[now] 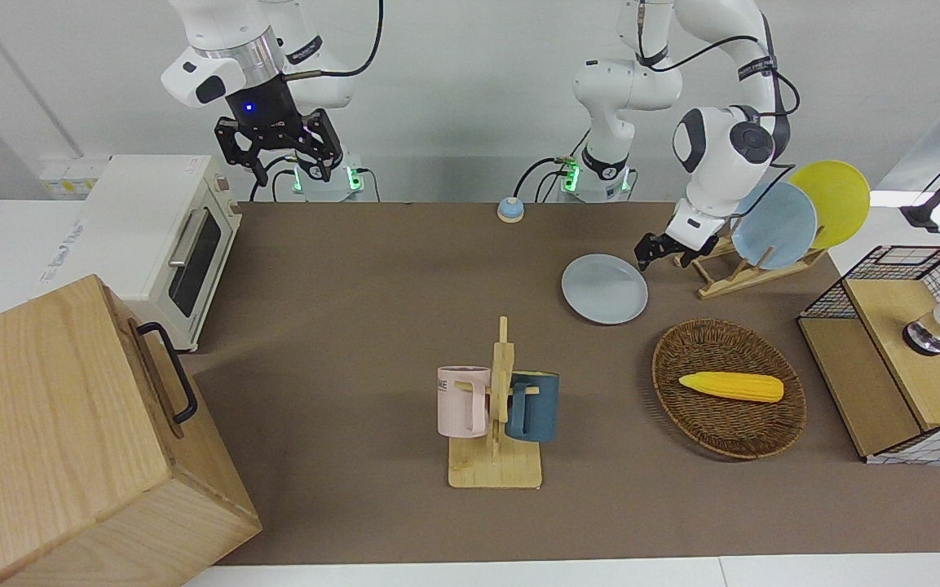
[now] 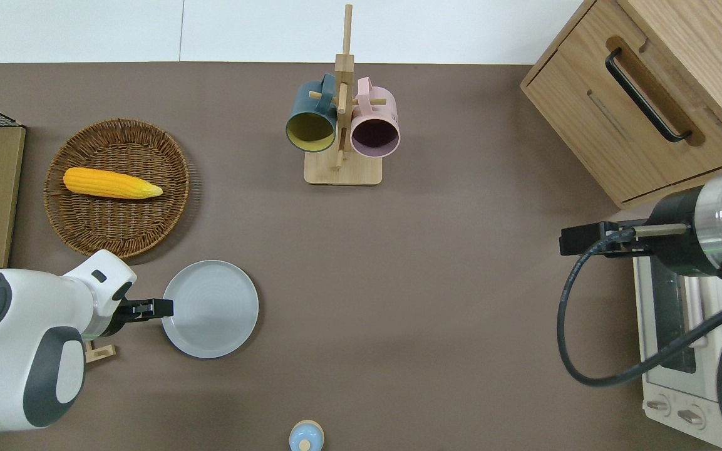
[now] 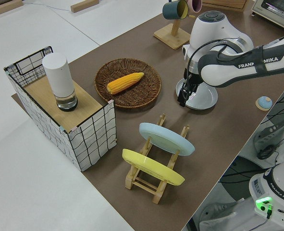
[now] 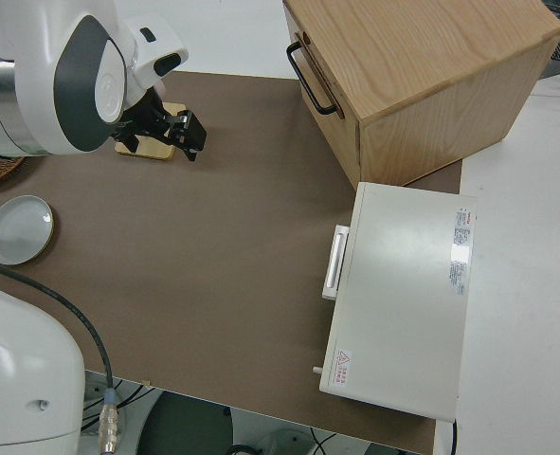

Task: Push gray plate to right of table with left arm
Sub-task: 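Lower the left gripper against the plate's rim nearest the basket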

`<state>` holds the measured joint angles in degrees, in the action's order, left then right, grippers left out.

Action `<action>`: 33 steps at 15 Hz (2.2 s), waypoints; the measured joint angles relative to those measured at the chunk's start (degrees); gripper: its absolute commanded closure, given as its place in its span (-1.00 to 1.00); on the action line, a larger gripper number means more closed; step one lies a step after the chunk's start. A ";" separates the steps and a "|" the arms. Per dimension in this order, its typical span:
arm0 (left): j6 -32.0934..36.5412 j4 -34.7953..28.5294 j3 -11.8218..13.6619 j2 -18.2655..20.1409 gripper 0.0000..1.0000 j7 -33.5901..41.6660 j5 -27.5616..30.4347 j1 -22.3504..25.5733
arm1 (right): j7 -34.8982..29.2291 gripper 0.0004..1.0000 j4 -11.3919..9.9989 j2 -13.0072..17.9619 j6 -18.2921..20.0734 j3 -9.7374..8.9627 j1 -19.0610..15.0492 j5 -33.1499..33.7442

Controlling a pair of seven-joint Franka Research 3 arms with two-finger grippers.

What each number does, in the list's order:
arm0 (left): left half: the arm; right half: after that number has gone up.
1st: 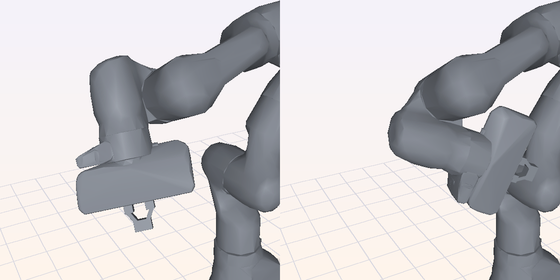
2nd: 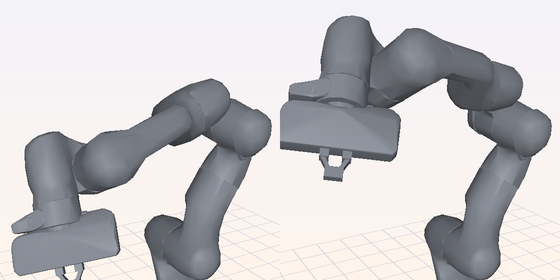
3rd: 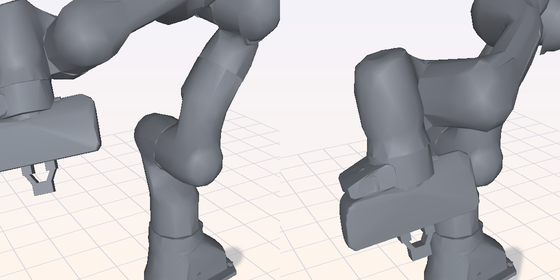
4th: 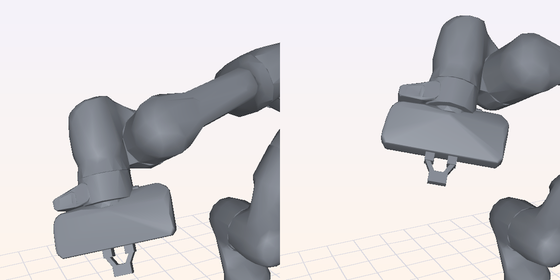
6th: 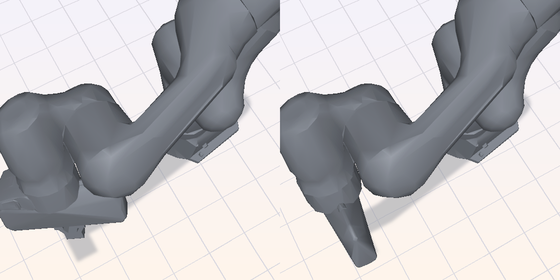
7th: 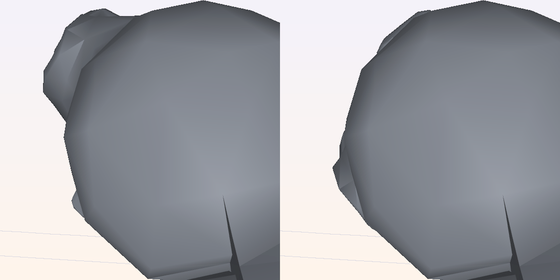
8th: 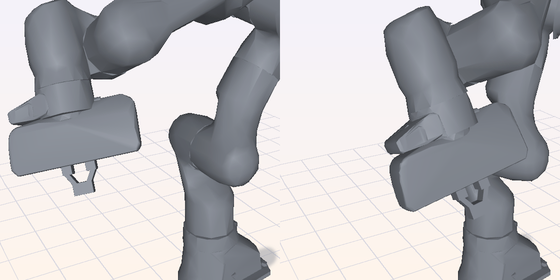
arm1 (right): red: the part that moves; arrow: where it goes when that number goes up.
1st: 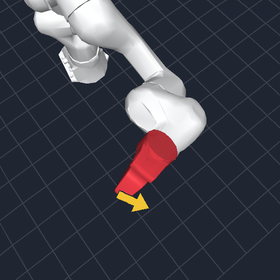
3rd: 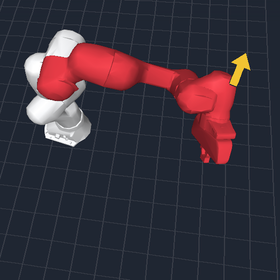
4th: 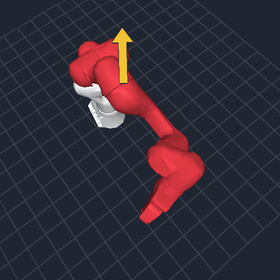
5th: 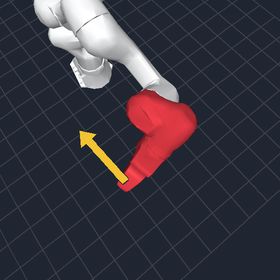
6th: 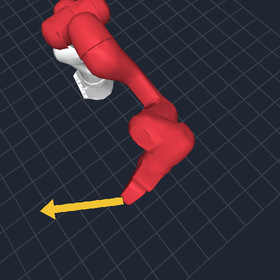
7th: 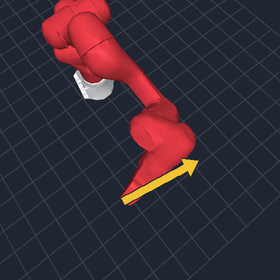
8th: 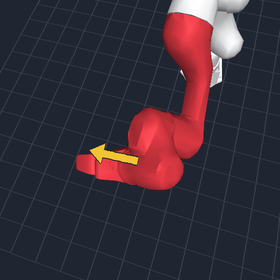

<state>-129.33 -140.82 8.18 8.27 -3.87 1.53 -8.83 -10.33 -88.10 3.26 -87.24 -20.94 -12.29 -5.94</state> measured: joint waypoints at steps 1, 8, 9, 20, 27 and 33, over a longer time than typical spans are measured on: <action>-1.31 -1.05 -0.04 -0.01 -0.98 0.00 0.00 -0.05 | 0.00 -0.99 0.00 0.00 0.00 0.00 0.00 0.00; -5.79 -4.95 -0.09 -0.64 -0.88 -0.21 0.00 -1.44 | 0.00 -0.99 0.00 0.00 0.00 0.00 0.00 0.00; -5.97 -4.98 -0.15 -0.88 -0.87 -0.26 0.00 -1.54 | 0.00 -0.99 0.00 0.00 0.00 0.00 0.00 0.00; -7.39 -5.04 -0.14 -2.85 0.94 -0.41 0.84 -2.28 | 0.00 -0.99 0.00 0.00 0.00 0.00 0.00 0.00; -7.66 -4.89 -0.13 -2.26 1.00 -0.44 1.75 -2.41 | 0.00 -0.99 0.00 0.00 0.00 0.00 0.00 0.00; -7.83 -4.89 0.02 -2.33 1.00 -1.76 1.76 -3.74 | 0.00 -0.99 0.00 0.00 0.00 0.00 0.00 0.00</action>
<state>-137.16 -145.71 8.19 5.94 -5.63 3.29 -12.56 -10.33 -88.10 3.26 -87.24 -20.94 -12.29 -5.94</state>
